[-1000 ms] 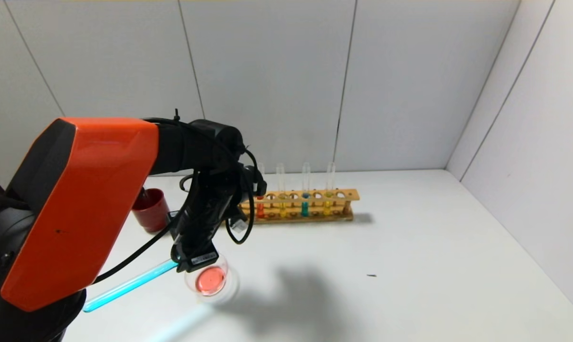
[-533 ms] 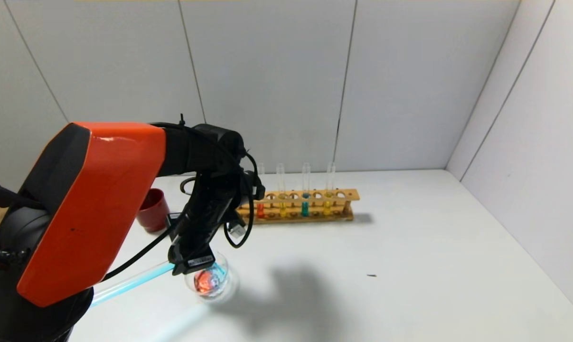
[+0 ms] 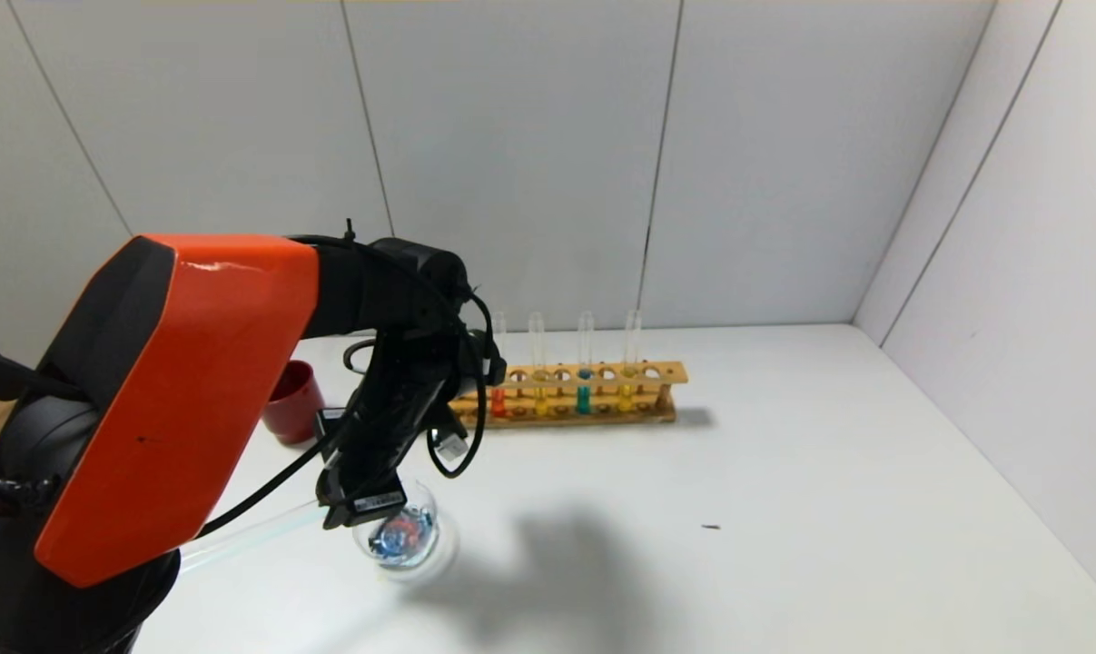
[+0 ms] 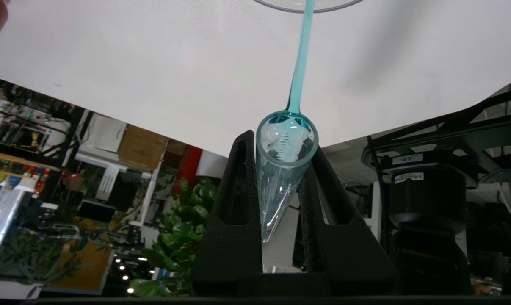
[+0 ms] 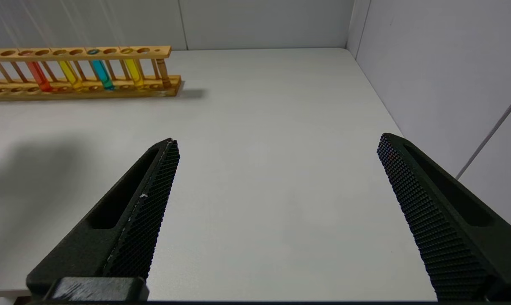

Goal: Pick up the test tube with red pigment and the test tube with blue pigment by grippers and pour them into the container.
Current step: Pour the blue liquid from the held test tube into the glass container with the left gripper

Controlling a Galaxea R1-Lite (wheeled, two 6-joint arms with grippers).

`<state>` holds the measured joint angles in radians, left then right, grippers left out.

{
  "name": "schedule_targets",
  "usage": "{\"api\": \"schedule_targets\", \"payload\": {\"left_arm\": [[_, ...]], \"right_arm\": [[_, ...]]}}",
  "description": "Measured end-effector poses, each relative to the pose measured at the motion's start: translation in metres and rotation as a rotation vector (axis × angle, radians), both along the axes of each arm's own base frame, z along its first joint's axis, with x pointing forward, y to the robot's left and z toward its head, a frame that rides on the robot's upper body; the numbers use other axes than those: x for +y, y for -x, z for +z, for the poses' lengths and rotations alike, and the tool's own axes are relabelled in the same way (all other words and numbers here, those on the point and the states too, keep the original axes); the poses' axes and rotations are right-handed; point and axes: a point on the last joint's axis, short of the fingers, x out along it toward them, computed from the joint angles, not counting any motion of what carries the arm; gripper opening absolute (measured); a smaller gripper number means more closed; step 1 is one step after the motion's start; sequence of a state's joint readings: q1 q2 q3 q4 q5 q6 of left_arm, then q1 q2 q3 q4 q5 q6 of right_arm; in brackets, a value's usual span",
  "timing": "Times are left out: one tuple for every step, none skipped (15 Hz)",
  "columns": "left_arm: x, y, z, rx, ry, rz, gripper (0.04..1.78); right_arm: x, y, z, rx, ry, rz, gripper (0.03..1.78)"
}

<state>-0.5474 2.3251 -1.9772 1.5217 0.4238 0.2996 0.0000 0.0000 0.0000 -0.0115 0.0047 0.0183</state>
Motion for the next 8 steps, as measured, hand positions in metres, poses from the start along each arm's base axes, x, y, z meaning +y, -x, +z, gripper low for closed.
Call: {"api": "schedule_targets", "payload": {"left_arm": [[0.000,0.000,0.000,-0.005,-0.017,-0.014,0.31],[0.000,-0.001,-0.001,-0.010,-0.031,-0.023,0.31],[-0.001,-0.001,-0.002,-0.010,-0.038,-0.027,0.31],[-0.002,-0.001,-0.003,-0.007,-0.040,-0.030,0.31],[-0.004,0.000,-0.005,-0.004,-0.042,-0.035,0.31],[-0.006,0.000,-0.007,0.000,-0.046,-0.040,0.31],[-0.008,0.000,-0.008,0.003,-0.049,-0.044,0.31],[-0.009,0.001,-0.010,0.008,-0.052,-0.050,0.31]], "right_arm": [[0.000,0.000,0.000,0.000,0.000,0.000,1.71],[0.000,0.000,0.000,0.000,0.000,0.000,1.71],[0.000,0.000,0.000,0.000,0.000,0.000,1.71],[0.000,0.000,0.000,0.000,0.000,0.000,1.71],[0.000,0.000,0.000,0.000,0.000,0.000,1.71],[0.000,0.000,0.000,0.000,0.000,0.000,1.71],[0.000,0.000,0.000,0.000,0.000,0.000,1.71],[0.000,0.000,0.000,0.000,0.000,0.000,1.71]]}}
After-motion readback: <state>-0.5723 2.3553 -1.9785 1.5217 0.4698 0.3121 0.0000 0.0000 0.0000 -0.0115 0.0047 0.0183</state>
